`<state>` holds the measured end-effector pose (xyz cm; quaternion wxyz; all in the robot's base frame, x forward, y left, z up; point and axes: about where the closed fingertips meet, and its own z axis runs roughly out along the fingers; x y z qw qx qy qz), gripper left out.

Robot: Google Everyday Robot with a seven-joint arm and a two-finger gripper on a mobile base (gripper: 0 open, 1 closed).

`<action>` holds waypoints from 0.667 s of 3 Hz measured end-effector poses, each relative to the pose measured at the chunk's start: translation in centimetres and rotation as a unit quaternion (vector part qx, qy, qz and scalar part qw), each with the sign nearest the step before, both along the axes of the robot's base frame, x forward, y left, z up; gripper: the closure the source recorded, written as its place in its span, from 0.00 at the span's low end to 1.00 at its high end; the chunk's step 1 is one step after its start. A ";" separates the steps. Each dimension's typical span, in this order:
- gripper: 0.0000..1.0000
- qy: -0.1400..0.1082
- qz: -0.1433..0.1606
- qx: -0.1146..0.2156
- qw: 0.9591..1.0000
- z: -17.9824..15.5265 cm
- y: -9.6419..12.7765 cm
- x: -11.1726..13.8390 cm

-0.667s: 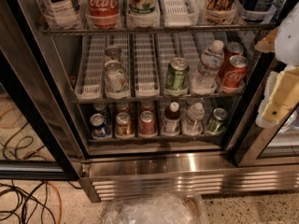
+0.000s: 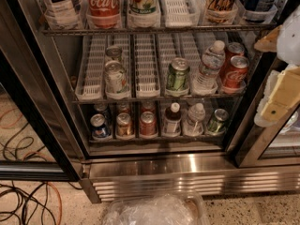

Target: Pick orange can from top shelf of fridge

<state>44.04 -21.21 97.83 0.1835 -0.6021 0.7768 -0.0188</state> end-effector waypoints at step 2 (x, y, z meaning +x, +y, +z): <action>0.00 -0.046 0.003 0.139 0.989 0.4 2.1 0.2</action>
Offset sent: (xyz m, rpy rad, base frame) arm 0.0026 0.0346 0.0105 0.5064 -0.1546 -0.0050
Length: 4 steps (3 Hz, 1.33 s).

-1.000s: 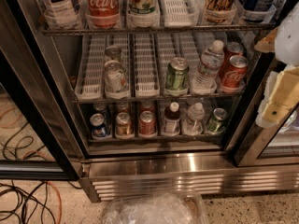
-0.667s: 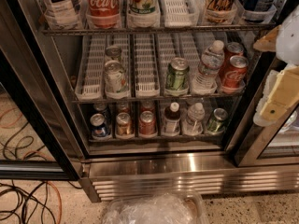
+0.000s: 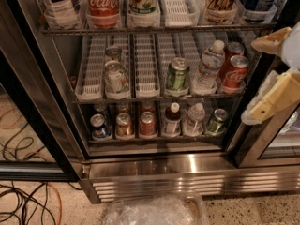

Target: Pick orange can from top shelf of fridge

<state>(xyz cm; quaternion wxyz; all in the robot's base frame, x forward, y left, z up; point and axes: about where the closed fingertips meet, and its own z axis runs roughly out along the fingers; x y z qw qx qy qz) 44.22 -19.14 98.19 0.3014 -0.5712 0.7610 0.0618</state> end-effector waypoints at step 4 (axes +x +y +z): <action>0.00 -0.069 -0.041 0.297 0.952 0.2 3.3 0.0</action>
Offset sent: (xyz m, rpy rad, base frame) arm 0.0002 0.0265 0.0084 0.5165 -0.1348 -0.1153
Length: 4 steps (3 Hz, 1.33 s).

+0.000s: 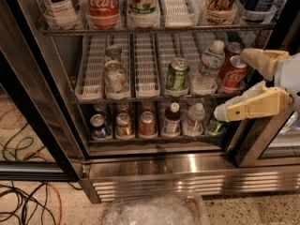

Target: Pick orange can from top shelf of fridge

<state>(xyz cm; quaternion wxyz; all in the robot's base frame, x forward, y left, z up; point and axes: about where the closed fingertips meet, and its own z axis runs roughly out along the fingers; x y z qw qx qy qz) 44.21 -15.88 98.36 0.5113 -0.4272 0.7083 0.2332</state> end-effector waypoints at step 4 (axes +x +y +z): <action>0.00 -0.031 -0.026 0.072 0.997 1.7 2.0 -0.1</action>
Offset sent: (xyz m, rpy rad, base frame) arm -0.0011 0.0055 0.0132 0.0494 -0.0121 0.0035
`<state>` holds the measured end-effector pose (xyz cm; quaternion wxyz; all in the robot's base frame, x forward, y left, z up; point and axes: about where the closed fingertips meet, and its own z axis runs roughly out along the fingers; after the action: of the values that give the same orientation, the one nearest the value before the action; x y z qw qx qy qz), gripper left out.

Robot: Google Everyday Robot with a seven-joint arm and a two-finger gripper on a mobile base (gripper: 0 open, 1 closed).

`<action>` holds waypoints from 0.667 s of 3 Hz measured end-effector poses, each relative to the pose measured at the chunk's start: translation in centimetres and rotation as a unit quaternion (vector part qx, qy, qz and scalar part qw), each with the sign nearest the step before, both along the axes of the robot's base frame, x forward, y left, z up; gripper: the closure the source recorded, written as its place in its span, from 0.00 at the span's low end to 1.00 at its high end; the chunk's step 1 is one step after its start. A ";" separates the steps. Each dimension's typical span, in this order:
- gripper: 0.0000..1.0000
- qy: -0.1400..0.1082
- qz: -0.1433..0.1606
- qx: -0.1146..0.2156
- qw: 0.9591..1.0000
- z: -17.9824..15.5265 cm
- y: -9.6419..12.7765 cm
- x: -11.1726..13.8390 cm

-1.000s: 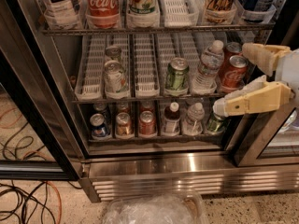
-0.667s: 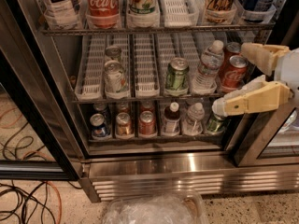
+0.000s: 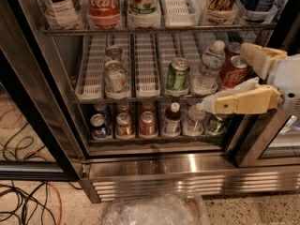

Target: Pick orange can from top shelf of fridge

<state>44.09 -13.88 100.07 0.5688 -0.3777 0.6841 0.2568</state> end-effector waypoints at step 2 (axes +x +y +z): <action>0.00 -0.036 -0.039 0.061 0.997 1.2 2.1 -0.6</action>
Offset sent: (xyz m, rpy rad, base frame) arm -0.0087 0.0261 0.0137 0.1923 -0.1035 -0.1220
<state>43.52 -11.80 101.26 0.6247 -0.3246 0.6604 0.2614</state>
